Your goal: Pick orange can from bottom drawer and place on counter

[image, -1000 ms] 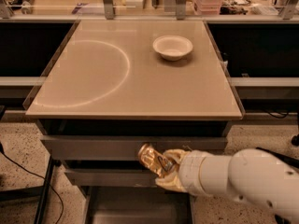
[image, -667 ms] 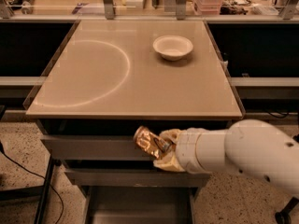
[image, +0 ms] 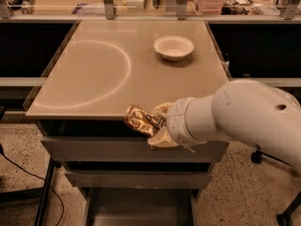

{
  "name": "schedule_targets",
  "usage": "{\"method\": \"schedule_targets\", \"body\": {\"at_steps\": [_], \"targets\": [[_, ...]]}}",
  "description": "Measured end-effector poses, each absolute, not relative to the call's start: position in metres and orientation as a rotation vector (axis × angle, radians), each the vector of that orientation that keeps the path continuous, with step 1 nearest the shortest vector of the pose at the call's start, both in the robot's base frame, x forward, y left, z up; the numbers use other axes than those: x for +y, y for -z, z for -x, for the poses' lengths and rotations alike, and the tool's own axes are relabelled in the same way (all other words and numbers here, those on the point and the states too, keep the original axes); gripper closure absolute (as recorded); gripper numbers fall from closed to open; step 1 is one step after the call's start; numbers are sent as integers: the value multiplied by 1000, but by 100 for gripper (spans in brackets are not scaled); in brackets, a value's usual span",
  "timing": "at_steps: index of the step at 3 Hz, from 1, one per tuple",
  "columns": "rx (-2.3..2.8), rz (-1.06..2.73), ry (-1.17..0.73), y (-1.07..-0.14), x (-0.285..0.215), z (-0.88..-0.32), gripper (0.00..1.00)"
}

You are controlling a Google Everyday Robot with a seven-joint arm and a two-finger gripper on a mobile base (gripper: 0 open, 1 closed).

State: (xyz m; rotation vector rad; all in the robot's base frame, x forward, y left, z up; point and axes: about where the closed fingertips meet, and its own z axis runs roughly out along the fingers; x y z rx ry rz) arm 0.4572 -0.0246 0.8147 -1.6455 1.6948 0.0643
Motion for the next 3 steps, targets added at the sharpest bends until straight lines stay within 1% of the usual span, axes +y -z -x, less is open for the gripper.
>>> {"method": "schedule_targets", "body": {"at_steps": [1,2,3], "targets": [[1646,1681,-17,-840,-12,-467,100],[1642,1659,3,-851,-9,-494,100],[1662,1610,-7,-851,-8,-533,100]]}}
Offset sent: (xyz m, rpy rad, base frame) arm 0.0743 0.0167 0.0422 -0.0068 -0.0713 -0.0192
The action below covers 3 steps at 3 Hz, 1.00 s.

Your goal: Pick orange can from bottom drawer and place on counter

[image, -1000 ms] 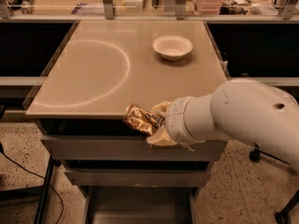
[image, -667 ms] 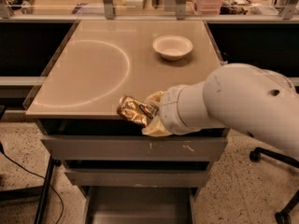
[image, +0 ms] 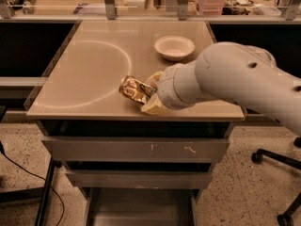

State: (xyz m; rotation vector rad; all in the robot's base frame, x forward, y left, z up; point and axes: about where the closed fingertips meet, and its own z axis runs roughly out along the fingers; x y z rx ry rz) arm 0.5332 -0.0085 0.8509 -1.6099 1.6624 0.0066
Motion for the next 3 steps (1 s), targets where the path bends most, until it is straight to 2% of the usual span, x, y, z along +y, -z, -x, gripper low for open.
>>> {"method": "schedule_targets", "body": {"at_steps": [1,2,3], "targets": [[1686,1543,-25,-841,-14,-567,100],[1689,1540,-29,-840,-14,-569,82],[1689,1540,-29,-840,-14,-569,59]]}}
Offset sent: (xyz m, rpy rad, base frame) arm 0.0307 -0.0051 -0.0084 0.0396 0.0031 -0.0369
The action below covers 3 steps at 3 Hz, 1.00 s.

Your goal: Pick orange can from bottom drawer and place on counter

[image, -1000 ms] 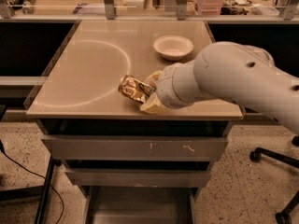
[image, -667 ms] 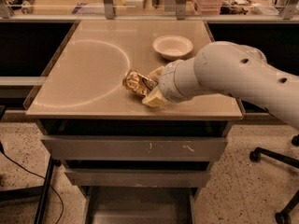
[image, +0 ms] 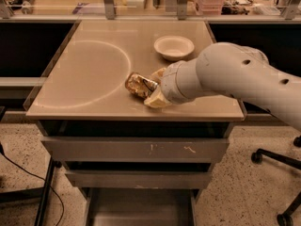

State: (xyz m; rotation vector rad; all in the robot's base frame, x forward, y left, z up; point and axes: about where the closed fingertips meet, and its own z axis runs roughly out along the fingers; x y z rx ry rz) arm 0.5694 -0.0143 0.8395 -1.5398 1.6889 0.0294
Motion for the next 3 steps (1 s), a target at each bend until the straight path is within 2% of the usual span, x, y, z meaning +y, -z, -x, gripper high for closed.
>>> {"method": "schedule_targets", "body": {"at_steps": [2,3], "targets": [[1689,1540,-29,-840,-14,-569,13],[1689,1540,-29,-840,-14,-569,0]]}}
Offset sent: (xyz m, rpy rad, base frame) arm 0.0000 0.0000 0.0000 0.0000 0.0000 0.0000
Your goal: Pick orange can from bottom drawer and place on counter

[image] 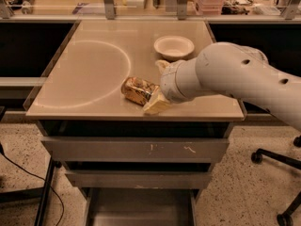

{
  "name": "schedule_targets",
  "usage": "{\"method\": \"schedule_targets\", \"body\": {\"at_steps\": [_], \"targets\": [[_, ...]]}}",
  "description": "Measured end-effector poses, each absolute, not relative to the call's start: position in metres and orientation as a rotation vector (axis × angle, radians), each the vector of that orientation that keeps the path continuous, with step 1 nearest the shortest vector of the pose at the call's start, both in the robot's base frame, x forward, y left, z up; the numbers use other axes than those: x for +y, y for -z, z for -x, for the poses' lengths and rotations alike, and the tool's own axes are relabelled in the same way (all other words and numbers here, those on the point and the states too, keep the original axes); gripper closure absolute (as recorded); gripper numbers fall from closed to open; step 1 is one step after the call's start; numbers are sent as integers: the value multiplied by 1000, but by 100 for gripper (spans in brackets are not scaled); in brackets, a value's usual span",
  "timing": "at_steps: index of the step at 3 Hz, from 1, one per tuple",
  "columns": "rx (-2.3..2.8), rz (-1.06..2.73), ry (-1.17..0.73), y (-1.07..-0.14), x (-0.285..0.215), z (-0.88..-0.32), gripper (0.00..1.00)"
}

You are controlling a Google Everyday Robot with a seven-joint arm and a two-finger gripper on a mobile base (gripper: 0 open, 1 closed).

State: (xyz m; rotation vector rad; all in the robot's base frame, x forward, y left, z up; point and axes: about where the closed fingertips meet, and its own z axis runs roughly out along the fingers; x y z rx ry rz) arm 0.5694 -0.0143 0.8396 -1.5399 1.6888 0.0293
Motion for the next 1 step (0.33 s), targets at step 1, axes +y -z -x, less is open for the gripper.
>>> {"method": "schedule_targets", "body": {"at_steps": [1], "targets": [[1689,1540,-29,-840,-14,-569,0]]}}
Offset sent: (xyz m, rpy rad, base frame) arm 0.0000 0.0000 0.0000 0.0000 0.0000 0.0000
